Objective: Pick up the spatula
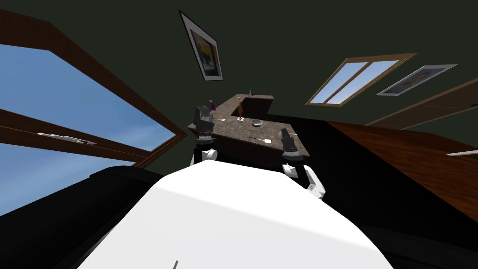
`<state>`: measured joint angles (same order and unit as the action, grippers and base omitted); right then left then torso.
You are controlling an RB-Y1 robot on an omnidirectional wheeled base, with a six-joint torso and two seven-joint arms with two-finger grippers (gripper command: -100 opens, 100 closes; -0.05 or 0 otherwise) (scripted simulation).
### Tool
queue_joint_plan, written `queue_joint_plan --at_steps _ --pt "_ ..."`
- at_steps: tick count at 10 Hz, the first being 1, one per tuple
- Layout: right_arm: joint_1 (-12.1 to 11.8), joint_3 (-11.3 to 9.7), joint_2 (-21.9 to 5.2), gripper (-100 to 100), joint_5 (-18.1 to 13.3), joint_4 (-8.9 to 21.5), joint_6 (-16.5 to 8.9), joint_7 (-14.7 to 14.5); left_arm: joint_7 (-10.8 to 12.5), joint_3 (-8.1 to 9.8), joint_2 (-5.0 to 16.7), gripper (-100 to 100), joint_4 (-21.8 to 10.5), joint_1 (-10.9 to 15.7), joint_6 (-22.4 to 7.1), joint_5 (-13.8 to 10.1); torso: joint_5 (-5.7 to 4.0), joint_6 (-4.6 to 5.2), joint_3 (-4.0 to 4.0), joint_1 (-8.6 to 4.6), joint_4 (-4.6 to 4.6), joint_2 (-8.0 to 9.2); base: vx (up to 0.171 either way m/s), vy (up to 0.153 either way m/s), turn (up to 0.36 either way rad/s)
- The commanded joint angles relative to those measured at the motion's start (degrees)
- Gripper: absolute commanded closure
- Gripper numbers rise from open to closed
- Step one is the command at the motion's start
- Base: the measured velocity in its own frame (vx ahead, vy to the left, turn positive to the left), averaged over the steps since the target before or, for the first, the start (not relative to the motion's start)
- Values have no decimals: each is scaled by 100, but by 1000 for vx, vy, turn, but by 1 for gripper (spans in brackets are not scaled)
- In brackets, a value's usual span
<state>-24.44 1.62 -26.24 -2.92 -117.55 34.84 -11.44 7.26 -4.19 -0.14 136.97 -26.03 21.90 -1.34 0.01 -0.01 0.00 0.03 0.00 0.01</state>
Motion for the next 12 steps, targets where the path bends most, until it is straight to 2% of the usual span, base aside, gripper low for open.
queue_joint_plan --at_steps 1,2,3,4,5,6,7,8,9,10,11,12 --pt "55 13 -187 -100 -45 124 33 -65 0 0 0 0 0 0 0 0 0 0 0 0 0 0 -7 8 52" --pt "137 32 -405 -100 -141 324 74 -178 0 0 0 0 0 -1 0 0 0 3 0 -1 0 0 -10 13 105" --pt "137 32 -478 -100 -141 324 74 -178 0 0 0 0 0 0 0 0 0 1 0 0 0 1 -8 9 61" --pt "217 46 -700 -100 -241 525 116 -288 0 0 0 0 0 -1 0 0 0 3 1 -1 0 1 -10 13 123" --pt "217 46 -770 -100 -241 525 116 -288 0 0 0 0 0 0 0 0 0 1 1 0 0 1 -8 8 62" --pt "294 51 -991 -100 -346 725 157 -393 0 0 0 0 0 -1 0 0 0 3 1 -1 0 1 -8 13 110" --pt "294 51 -1062 -100 -346 725 157 -393 0 0 0 0 0 0 0 0 0 1 0 0 0 0 -7 10 69" --pt "366 46 -1282 -100 -455 922 199 -492 0 0 0 0 0 -1 0 0 0 4 1 0 0 1 -10 16 104" --pt "366 46 -1353 -100 -455 922 199 -492 0 0 0 0 0 0 0 0 0 2 1 1 0 1 -8 12 87" --pt "433 29 -1571 -100 -569 1114 239 -581 0 0 0 0 0 -1 0 0 0 3 1 1 0 1 -9 14 147" --pt "433 29 -1644 -100 -569 1114 239 -581 0 0 0 0 0 0 0 0 0 1 0 1 0 0 -7 10 60" --pt "495 -1 -1865 -100 -686 1303 277 -660 0 1 0 0 0 -1 0 0 0 5 1 0 0 1 -11 19 151"
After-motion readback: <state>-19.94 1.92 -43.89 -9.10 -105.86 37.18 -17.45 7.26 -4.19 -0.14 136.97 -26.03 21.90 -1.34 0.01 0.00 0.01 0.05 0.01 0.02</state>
